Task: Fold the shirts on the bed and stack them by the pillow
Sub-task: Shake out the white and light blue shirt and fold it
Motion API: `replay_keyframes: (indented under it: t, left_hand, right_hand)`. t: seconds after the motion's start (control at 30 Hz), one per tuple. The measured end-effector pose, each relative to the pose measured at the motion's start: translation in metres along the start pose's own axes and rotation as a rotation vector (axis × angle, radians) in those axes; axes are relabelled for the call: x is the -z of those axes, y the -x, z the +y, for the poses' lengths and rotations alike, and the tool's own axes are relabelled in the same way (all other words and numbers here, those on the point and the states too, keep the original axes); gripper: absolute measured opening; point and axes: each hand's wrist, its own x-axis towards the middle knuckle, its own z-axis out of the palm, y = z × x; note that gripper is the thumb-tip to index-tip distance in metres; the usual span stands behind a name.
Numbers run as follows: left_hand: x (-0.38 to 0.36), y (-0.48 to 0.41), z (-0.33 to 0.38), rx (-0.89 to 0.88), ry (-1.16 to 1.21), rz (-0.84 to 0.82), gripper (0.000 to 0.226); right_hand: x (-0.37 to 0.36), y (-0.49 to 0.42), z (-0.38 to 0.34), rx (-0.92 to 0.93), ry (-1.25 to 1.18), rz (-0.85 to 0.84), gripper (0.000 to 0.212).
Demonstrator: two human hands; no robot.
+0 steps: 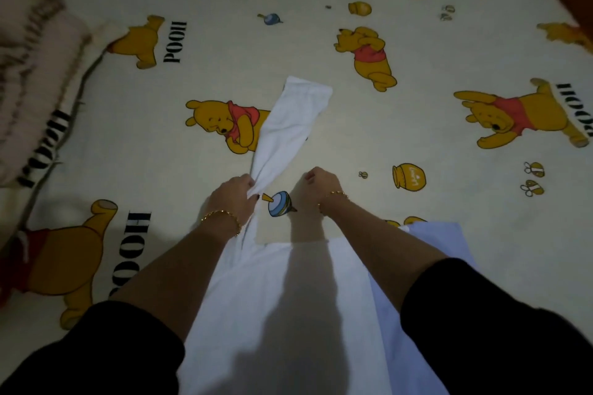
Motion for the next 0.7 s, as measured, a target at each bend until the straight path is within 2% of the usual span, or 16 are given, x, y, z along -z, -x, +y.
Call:
replay_keyframes:
  t: [0.1,0.2,0.3,0.4,0.47,0.53,0.6,0.67,0.7]
  left_hand:
    - [0.010,-0.005,-0.008,0.077,0.207,0.085,0.014]
    - [0.024,-0.009,-0.024,0.287,0.430,0.160,0.010]
    - [0.037,-0.010,-0.047,0.433,0.544,0.157,0.015]
    - [0.042,-0.009,-0.064,0.449,0.542,0.071,0.024]
    - [0.041,-0.010,-0.066,0.422,0.508,-0.029,0.021]
    - [0.040,-0.014,-0.062,0.398,0.520,-0.059,0.024]
    - [0.041,-0.020,-0.053,0.381,0.553,-0.048,0.035]
    - [0.041,-0.029,-0.043,0.354,0.579,-0.040,0.042]
    - [0.042,-0.034,-0.037,0.333,0.587,-0.051,0.043]
  right_hand:
    - [-0.010,-0.016,-0.016,-0.090,-0.184,0.009,0.031]
    - [-0.025,-0.041,-0.024,-0.137,-0.344,0.021,0.028]
    - [-0.030,-0.046,-0.050,-0.208,-0.554,-0.010,0.017]
    - [-0.028,-0.045,-0.080,-0.233,-0.711,-0.077,0.012]
    - [-0.026,-0.049,-0.094,-0.208,-0.744,-0.090,0.013]
    - [-0.023,-0.056,-0.105,-0.187,-0.747,-0.085,0.019]
    - [-0.020,-0.068,-0.109,-0.192,-0.823,-0.076,0.034]
    - [-0.017,-0.079,-0.113,-0.198,-0.852,0.048,0.041]
    - [-0.014,-0.085,-0.116,-0.194,-0.780,0.195,0.042]
